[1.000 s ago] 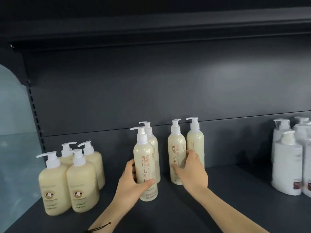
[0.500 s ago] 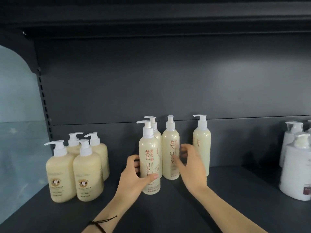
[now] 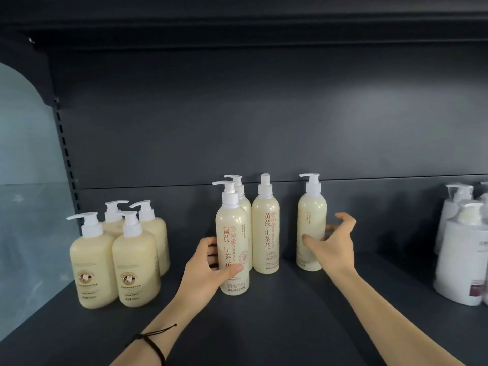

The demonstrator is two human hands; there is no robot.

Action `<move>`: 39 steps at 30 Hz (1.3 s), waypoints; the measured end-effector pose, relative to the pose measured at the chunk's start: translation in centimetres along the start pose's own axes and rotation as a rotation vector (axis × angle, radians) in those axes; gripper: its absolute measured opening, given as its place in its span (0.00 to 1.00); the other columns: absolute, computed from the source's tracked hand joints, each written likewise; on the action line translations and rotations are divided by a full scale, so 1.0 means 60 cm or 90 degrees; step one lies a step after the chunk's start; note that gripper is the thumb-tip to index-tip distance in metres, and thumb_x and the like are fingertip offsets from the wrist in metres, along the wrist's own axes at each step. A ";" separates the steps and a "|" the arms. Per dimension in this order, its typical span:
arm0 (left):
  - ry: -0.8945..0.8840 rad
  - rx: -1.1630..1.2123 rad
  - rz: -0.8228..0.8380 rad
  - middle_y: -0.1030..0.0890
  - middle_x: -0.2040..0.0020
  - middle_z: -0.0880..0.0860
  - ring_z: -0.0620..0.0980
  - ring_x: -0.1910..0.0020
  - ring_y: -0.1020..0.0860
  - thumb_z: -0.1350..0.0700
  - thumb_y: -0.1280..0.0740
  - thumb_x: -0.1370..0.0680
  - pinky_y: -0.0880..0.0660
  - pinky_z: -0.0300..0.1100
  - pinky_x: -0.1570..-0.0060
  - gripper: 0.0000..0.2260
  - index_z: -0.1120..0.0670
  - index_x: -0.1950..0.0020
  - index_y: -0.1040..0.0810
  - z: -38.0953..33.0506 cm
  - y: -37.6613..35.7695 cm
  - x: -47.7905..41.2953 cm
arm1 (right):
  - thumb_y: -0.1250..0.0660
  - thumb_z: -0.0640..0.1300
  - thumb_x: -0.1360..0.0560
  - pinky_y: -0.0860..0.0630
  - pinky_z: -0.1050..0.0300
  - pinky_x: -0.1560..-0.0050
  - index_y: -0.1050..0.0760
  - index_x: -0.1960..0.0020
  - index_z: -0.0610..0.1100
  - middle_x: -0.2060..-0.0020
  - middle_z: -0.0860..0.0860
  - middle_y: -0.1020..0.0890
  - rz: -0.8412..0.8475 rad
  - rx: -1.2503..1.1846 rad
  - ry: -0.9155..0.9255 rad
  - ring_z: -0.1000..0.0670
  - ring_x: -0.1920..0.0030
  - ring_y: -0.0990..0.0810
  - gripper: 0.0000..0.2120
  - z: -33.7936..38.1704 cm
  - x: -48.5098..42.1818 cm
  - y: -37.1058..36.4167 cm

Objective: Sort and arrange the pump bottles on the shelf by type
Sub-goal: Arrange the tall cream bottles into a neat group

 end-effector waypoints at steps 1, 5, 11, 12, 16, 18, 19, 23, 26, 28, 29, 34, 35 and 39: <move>-0.001 -0.003 0.004 0.22 0.44 0.46 0.44 0.45 0.23 0.56 0.22 0.33 0.24 0.36 0.51 0.29 0.50 0.37 0.32 0.000 0.000 0.000 | 0.24 0.40 0.34 0.25 0.52 0.57 0.44 0.33 0.51 0.50 0.49 0.26 0.030 -0.010 -0.002 0.49 0.57 0.23 0.38 0.000 -0.001 0.003; 0.000 -0.005 0.008 0.22 0.43 0.46 0.43 0.45 0.23 0.56 0.22 0.33 0.25 0.34 0.53 0.30 0.51 0.35 0.32 0.001 0.001 0.002 | 0.25 0.36 0.32 0.25 0.58 0.54 0.41 0.34 0.53 0.48 0.52 0.26 0.200 -0.139 -0.036 0.53 0.51 0.24 0.35 0.001 0.001 0.014; -0.001 -0.009 0.010 0.23 0.43 0.45 0.43 0.44 0.23 0.56 0.23 0.32 0.25 0.32 0.54 0.29 0.51 0.36 0.32 0.002 0.000 0.000 | 0.29 0.36 0.29 0.24 0.56 0.44 0.29 0.39 0.50 0.45 0.51 0.21 0.392 -0.089 -0.041 0.53 0.44 0.22 0.21 0.019 0.014 0.016; -0.001 -0.012 0.010 0.23 0.43 0.45 0.43 0.44 0.23 0.55 0.23 0.32 0.26 0.32 0.54 0.29 0.51 0.36 0.32 0.002 0.000 0.000 | 0.29 0.36 0.28 0.24 0.54 0.42 0.28 0.40 0.50 0.45 0.51 0.20 0.412 -0.087 -0.042 0.53 0.43 0.22 0.20 0.022 0.017 0.015; -0.009 -0.015 0.008 0.21 0.43 0.45 0.42 0.45 0.23 0.55 0.23 0.32 0.27 0.31 0.54 0.29 0.51 0.35 0.31 0.006 0.003 0.000 | 0.24 0.42 0.31 0.23 0.60 0.50 0.28 0.41 0.51 0.47 0.55 0.18 0.411 -0.091 -0.013 0.57 0.45 0.20 0.22 0.040 0.038 0.004; -0.010 -0.021 0.010 0.21 0.42 0.45 0.43 0.44 0.23 0.54 0.23 0.32 0.28 0.30 0.53 0.29 0.50 0.34 0.31 0.007 0.004 -0.001 | 0.21 0.43 0.34 0.22 0.63 0.55 0.29 0.42 0.50 0.49 0.55 0.18 0.357 -0.101 -0.003 0.58 0.49 0.18 0.25 0.046 0.046 -0.003; -0.011 -0.025 0.010 0.21 0.41 0.45 0.43 0.42 0.23 0.53 0.23 0.32 0.28 0.31 0.51 0.30 0.50 0.34 0.31 0.008 0.004 -0.001 | 0.21 0.43 0.34 0.22 0.65 0.57 0.29 0.43 0.49 0.50 0.55 0.17 0.347 -0.110 -0.002 0.58 0.51 0.18 0.25 0.047 0.049 -0.006; -0.012 -0.034 0.011 0.22 0.39 0.45 0.43 0.41 0.24 0.52 0.23 0.32 0.30 0.31 0.48 0.31 0.49 0.32 0.31 0.009 0.005 0.001 | 0.23 0.40 0.31 0.22 0.66 0.58 0.28 0.42 0.50 0.50 0.56 0.16 0.381 -0.139 -0.004 0.61 0.51 0.18 0.22 0.052 0.058 -0.006; -0.013 -0.033 0.007 0.21 0.39 0.47 0.44 0.40 0.24 0.53 0.24 0.31 0.29 0.31 0.47 0.31 0.50 0.31 0.31 0.009 0.004 0.003 | 0.24 0.41 0.30 0.22 0.69 0.56 0.26 0.43 0.53 0.48 0.58 0.17 0.394 -0.134 0.012 0.63 0.49 0.19 0.20 0.055 0.065 -0.008; -0.012 -0.041 0.007 0.22 0.38 0.47 0.46 0.39 0.24 0.53 0.24 0.31 0.29 0.37 0.42 0.32 0.51 0.30 0.32 0.007 0.003 0.004 | 0.24 0.43 0.31 0.22 0.67 0.54 0.26 0.42 0.53 0.47 0.58 0.17 0.396 -0.126 0.018 0.61 0.46 0.19 0.20 0.055 0.068 -0.013; -0.013 -0.040 0.006 0.22 0.37 0.47 0.46 0.39 0.24 0.53 0.24 0.31 0.29 0.38 0.42 0.31 0.51 0.30 0.32 0.006 0.002 0.005 | 0.24 0.44 0.31 0.22 0.66 0.53 0.26 0.41 0.53 0.46 0.58 0.18 0.397 -0.125 0.021 0.60 0.46 0.20 0.21 0.055 0.069 -0.017; -0.020 -0.022 -0.006 0.21 0.40 0.45 0.43 0.42 0.24 0.54 0.24 0.31 0.30 0.27 0.54 0.29 0.50 0.32 0.30 0.003 -0.001 0.009 | 0.23 0.47 0.31 0.23 0.63 0.50 0.25 0.41 0.54 0.46 0.59 0.18 0.391 -0.119 0.037 0.60 0.44 0.21 0.21 0.056 0.074 -0.031; -0.021 -0.020 -0.007 0.21 0.41 0.45 0.42 0.43 0.23 0.54 0.24 0.31 0.29 0.26 0.55 0.29 0.49 0.32 0.30 0.002 -0.002 0.010 | 0.23 0.47 0.31 0.23 0.64 0.51 0.25 0.41 0.54 0.46 0.59 0.18 0.387 -0.117 0.040 0.60 0.45 0.21 0.21 0.056 0.074 -0.032; -0.023 -0.017 -0.006 0.21 0.43 0.44 0.40 0.45 0.23 0.55 0.24 0.31 0.28 0.25 0.58 0.28 0.49 0.34 0.30 -0.002 -0.003 0.010 | 0.24 0.47 0.31 0.24 0.66 0.53 0.25 0.42 0.54 0.46 0.60 0.18 0.386 -0.114 0.043 0.62 0.45 0.21 0.20 0.054 0.075 -0.034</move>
Point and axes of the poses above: each hand's wrist, its own x-axis away from the middle knuckle, its own y-axis out of the back of the hand, z = x × y, the point moved 2 cm from there along -x, towards the middle knuckle
